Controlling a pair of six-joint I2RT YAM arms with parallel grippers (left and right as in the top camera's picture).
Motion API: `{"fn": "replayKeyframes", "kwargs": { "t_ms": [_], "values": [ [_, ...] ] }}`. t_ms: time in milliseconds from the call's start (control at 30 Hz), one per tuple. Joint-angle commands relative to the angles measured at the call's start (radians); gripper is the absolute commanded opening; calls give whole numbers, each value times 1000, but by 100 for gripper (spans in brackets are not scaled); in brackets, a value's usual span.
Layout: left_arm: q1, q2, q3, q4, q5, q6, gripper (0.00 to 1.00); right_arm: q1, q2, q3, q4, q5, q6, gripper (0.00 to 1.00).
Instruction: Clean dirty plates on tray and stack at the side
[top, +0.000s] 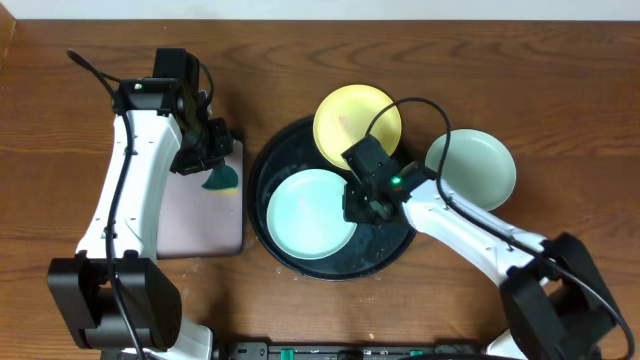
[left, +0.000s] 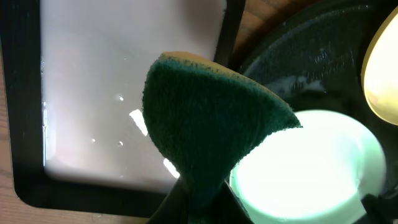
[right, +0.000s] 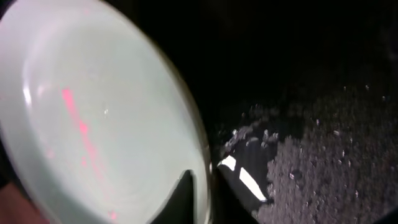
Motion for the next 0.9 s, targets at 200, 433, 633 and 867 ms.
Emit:
{"fn": "replayKeyframes", "kwargs": {
  "t_ms": [200,433,633,867],
  "values": [
    [-7,-8,-13,-3,-5,6,7,-29,35,18,37,-21,-111,33],
    [-45,-8,-14,-3,-5,6,7,-40,47,18,73,-21,-293,32],
    [-105,-8,-14,2,-5,6,7,-40,105,18,107,-21,-340,19],
    [-135,-5,-15,5,-5,-18,7,-46,121,18,139,-20,-328,2]
  ]
}}
